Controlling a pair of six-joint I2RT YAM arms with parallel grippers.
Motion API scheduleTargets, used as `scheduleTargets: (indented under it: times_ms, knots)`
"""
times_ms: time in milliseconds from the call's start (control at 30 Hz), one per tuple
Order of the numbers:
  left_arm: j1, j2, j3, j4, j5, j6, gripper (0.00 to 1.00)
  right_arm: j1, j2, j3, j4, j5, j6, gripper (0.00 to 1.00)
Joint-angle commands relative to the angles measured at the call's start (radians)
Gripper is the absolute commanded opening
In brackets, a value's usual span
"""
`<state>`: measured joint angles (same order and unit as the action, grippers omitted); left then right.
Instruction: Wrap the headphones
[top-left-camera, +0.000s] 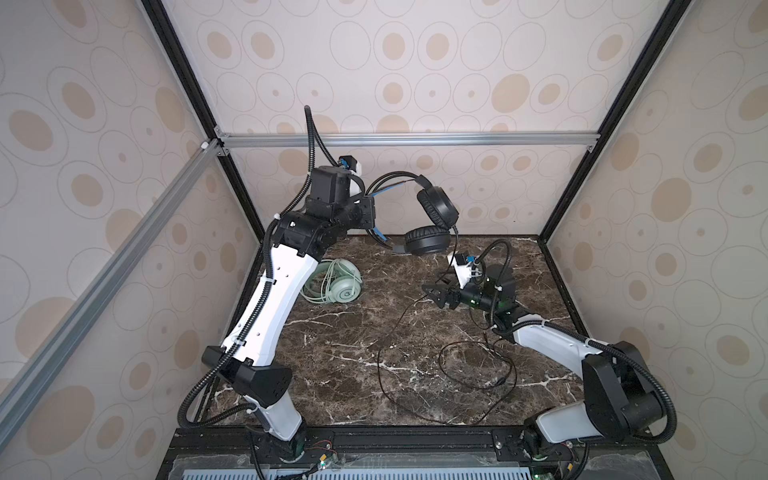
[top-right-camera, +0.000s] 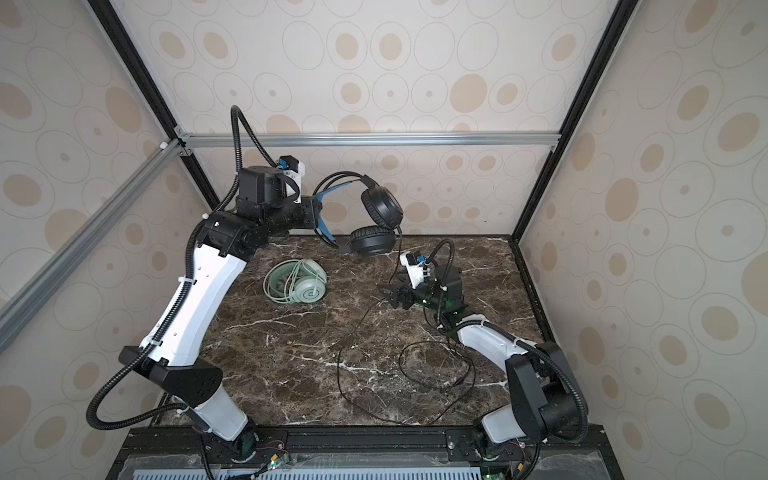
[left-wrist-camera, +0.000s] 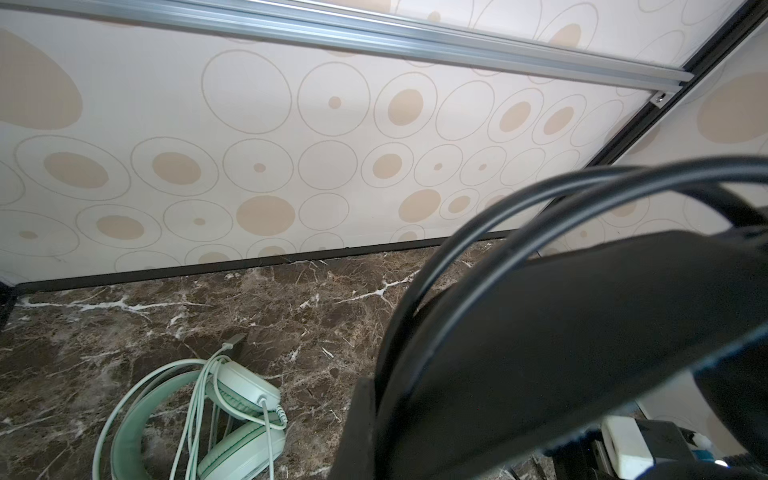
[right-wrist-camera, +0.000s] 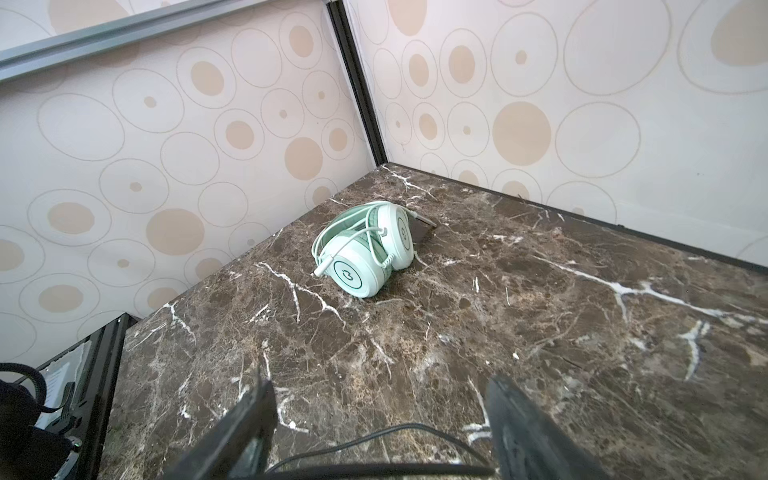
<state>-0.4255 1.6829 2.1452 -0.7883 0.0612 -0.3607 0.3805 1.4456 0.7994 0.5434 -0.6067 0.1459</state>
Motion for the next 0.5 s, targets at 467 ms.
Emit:
scheduleTargets:
  times_ms: [467]
  knots:
    - [0.023,-0.045,0.067,0.072,0.049,-0.102,0.00,0.006,0.102,0.044,0.153,-0.018,0.028,0.58]
